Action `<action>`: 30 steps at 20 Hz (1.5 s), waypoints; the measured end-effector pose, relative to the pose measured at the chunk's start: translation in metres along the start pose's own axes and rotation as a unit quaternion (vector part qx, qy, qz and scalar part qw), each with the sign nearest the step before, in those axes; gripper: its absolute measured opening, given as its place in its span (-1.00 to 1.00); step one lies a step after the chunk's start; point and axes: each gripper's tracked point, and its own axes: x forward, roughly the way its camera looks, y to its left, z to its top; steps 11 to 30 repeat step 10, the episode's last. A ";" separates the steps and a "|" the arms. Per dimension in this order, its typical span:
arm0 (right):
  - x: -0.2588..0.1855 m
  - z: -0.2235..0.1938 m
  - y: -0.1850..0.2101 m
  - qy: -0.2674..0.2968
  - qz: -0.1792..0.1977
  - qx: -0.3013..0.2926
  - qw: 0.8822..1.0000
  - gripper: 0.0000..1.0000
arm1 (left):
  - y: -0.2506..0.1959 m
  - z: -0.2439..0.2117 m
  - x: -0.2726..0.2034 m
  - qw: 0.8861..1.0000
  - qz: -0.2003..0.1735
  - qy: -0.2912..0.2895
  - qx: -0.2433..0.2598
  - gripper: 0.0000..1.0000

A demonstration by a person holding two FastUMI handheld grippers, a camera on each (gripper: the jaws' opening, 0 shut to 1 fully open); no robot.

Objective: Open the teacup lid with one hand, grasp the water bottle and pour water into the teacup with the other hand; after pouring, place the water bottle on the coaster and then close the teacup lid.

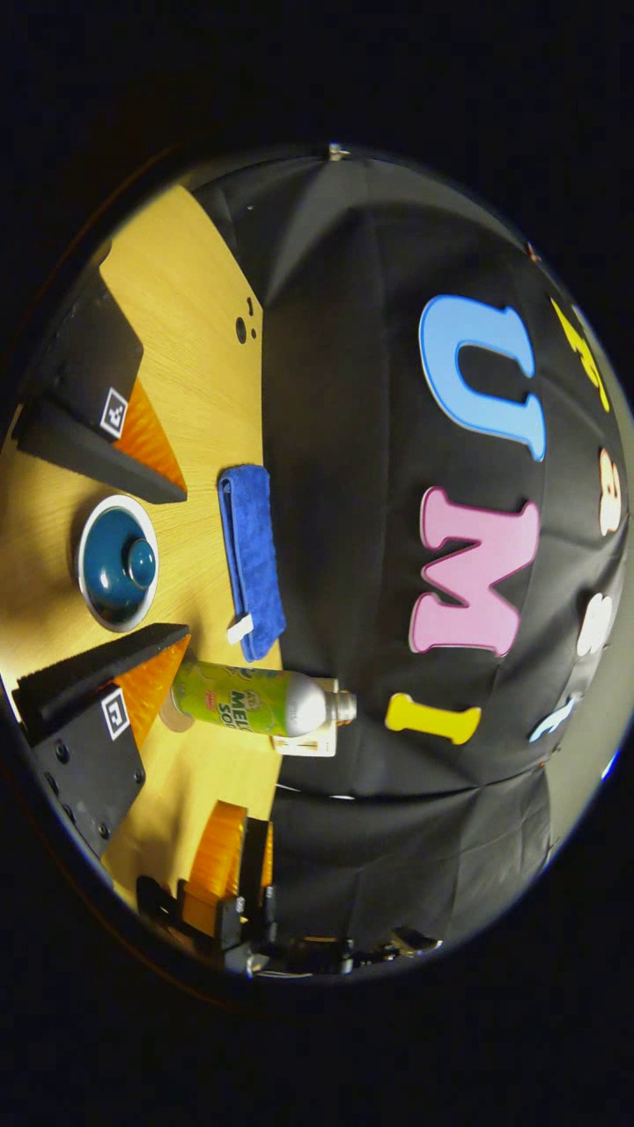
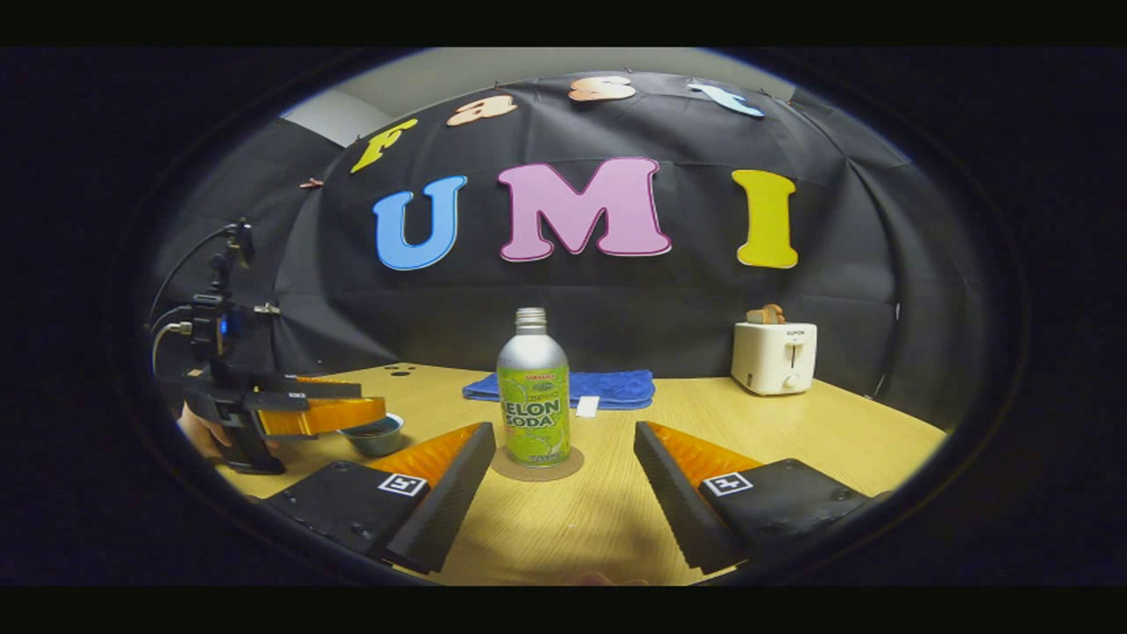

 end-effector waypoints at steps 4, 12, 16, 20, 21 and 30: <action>-0.006 0.000 0.002 -0.001 -0.011 -0.001 1.000 0.94 | -0.004 0.005 -0.028 0.998 0.037 -0.027 -0.033 0.87; -0.020 0.000 0.018 -0.001 -0.012 -0.002 1.000 0.94 | -0.048 0.001 -0.043 0.996 0.089 -0.023 0.016 0.91; -0.020 0.000 0.018 -0.001 -0.012 -0.002 1.000 0.94 | -0.048 0.001 -0.043 0.996 0.089 -0.023 0.016 0.91; -0.020 0.000 0.018 -0.001 -0.012 -0.002 1.000 0.94 | -0.048 0.001 -0.043 0.996 0.089 -0.023 0.016 0.91; -0.020 0.000 0.018 -0.001 -0.012 -0.002 1.000 0.94 | -0.048 0.001 -0.043 0.996 0.089 -0.023 0.016 0.91; -0.020 0.000 0.018 -0.001 -0.012 -0.002 1.000 0.94 | -0.048 0.001 -0.043 0.996 0.089 -0.023 0.016 0.91</action>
